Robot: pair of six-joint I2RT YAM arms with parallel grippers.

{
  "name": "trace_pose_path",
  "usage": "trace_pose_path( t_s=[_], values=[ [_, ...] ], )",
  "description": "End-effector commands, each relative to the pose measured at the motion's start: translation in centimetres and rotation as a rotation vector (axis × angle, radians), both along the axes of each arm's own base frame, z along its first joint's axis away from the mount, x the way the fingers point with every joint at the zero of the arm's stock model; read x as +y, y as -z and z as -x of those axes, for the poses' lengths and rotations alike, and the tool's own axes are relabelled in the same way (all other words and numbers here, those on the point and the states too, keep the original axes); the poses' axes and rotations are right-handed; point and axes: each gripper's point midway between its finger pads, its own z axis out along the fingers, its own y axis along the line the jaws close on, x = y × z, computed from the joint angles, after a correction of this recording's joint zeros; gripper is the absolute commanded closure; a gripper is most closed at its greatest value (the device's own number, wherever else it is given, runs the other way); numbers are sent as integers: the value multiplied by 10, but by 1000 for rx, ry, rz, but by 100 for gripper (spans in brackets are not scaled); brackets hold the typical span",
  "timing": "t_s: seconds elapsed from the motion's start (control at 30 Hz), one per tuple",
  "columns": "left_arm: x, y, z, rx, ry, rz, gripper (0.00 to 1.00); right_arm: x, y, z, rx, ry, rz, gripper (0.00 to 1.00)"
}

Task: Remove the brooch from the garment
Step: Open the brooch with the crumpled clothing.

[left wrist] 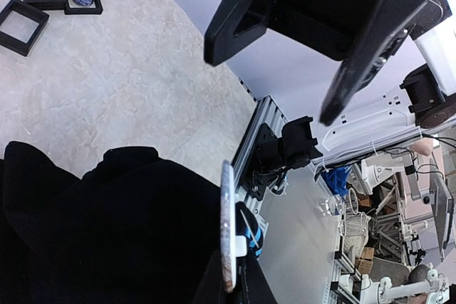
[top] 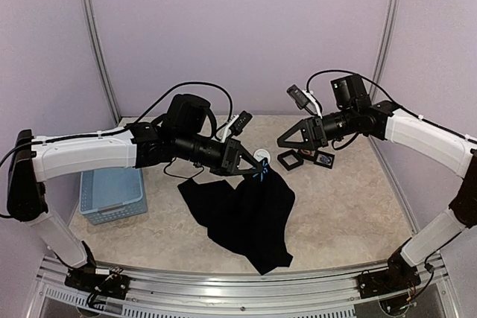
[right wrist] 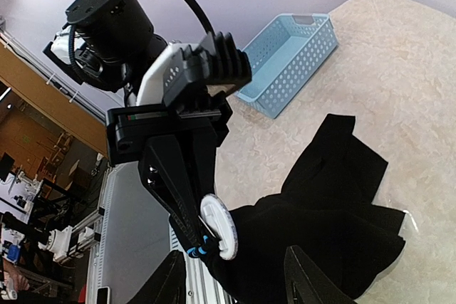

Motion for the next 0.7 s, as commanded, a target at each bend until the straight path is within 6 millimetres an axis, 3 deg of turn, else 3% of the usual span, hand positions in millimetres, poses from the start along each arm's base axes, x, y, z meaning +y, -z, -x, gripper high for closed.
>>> trace_pose_path(
  t_s=[0.0,0.37,0.67],
  values=[
    [-3,-31,-2,-67,12,70,100,-1,23,7,80,-37,49,54],
    [-12,-33,-2,-60,41,76,100,13,27,15,120,-125,34,68],
    [-14,-25,-4,-41,36,57,100,15,14,20,125,-168,-23,72]
  ],
)
